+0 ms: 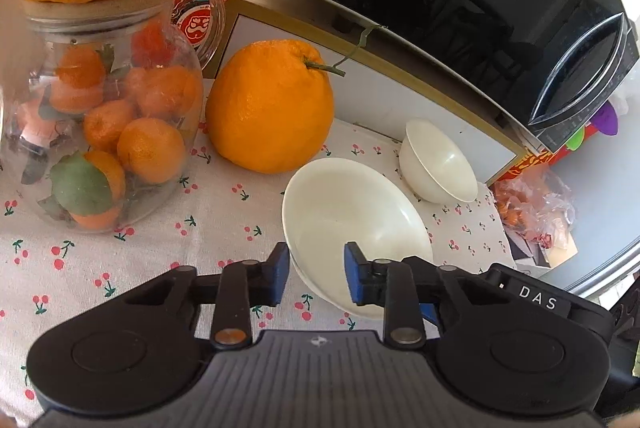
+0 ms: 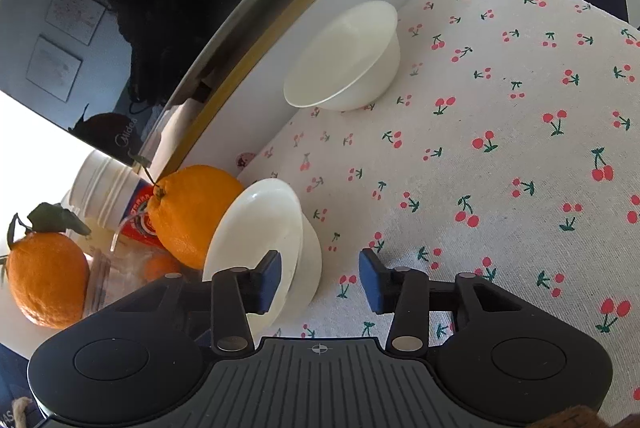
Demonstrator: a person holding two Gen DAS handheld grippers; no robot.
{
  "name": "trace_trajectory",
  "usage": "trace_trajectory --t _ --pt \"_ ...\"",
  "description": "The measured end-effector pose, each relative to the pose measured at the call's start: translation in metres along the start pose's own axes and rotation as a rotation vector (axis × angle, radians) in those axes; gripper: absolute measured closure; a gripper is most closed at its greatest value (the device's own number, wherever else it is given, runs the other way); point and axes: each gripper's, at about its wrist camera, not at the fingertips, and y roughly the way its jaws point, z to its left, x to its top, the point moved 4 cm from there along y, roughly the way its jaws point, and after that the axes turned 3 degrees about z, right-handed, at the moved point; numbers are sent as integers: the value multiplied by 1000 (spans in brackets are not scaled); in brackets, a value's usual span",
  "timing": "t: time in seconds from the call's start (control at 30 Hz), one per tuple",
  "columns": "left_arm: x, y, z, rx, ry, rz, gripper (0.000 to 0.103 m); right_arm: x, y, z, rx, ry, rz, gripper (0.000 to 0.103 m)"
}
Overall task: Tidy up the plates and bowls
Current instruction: 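Move both grippers to a second white bowl and close on its rim, then carry the second bowl into the first bowl and open both grippers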
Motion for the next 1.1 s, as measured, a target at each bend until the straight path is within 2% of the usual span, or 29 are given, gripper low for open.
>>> trace_trajectory --t 0.1,0.23,0.5,1.1 --pt "0 3 -2 22 4 -2 87 0 1 4 1 -30 -2 78" --pt "0 5 1 27 -11 0 91 -1 0 11 3 -72 -4 88" --pt "2 -6 -2 50 -4 -8 91 0 -4 24 -4 -118 -5 88" --pt "-3 -76 -5 94 -48 -20 91 -18 -46 63 38 -186 27 88"
